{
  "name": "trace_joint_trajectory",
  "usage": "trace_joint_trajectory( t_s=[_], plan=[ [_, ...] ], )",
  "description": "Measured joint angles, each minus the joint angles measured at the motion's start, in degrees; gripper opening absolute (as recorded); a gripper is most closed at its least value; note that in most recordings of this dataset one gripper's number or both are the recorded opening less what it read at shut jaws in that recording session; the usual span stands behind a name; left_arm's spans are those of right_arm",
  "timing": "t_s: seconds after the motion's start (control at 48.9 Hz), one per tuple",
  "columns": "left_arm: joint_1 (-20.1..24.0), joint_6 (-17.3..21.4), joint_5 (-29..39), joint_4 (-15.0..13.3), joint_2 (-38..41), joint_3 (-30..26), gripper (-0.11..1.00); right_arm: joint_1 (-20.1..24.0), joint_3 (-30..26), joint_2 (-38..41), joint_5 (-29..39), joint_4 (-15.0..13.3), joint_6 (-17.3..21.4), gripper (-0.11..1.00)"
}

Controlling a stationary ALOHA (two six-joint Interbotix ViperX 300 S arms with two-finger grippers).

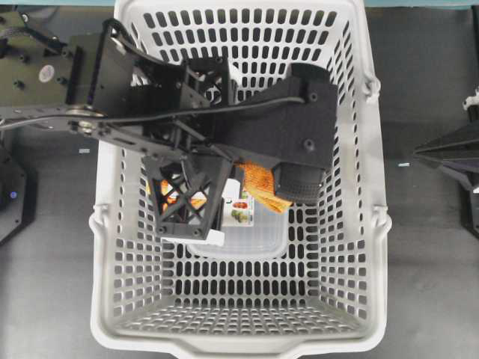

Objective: Pick up the orange cloth from the shopping basket with the left arm.

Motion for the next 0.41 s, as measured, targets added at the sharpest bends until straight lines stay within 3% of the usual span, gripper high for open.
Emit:
trace_joint_trajectory(
  t_s=[0.409],
  plan=[
    [0.00,0.09,0.35,0.09,0.18,0.00,0.12,0.00,0.44,-0.88,1.58,0.00,0.09,-0.01]
  ],
)
